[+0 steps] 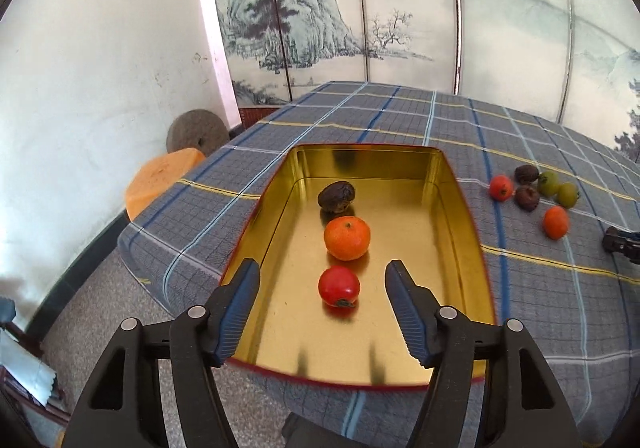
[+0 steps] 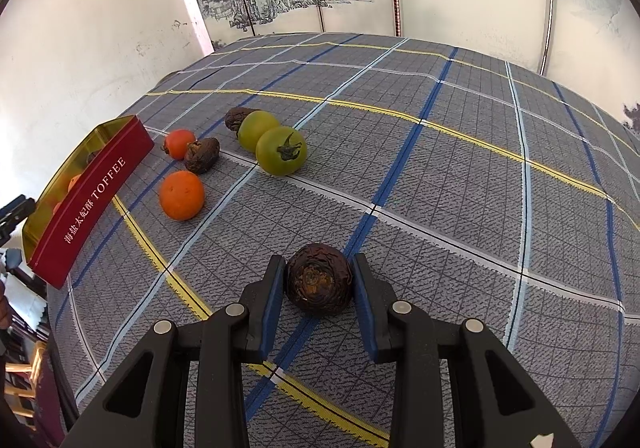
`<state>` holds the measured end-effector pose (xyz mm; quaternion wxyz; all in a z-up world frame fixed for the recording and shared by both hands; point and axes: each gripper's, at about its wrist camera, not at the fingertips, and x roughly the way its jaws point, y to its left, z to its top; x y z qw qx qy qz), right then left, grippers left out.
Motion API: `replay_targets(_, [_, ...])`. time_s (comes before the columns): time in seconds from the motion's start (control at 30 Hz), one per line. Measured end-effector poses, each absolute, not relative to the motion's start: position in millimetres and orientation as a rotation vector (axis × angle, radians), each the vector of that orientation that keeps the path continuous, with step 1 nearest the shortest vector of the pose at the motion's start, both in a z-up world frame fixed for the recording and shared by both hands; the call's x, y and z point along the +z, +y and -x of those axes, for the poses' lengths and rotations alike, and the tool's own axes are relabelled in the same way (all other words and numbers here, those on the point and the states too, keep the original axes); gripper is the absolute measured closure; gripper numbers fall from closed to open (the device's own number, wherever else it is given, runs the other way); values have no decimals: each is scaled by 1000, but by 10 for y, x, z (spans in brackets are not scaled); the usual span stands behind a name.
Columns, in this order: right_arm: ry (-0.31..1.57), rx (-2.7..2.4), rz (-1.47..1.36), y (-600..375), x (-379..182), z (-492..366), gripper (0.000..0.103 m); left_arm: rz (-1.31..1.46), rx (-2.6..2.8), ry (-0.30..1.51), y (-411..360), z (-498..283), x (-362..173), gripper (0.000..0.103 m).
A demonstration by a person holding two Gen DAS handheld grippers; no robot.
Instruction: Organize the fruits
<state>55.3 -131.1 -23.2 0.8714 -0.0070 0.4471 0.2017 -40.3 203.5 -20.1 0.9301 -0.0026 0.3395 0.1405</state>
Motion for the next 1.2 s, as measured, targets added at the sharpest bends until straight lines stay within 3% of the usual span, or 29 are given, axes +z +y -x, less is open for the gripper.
replay_targets(0.33, [919,367,134,-1189,-217,-481,71,89,346,568,1862,1103,-445,33])
replay_targets(0.77, [920,391,41,-1078,-152,-204,70,123,351,644,2004,1366,-808,33])
replay_targets(1.2, [774,761,72,233,744,74,70,184,395,727,2177,1314,-980,33])
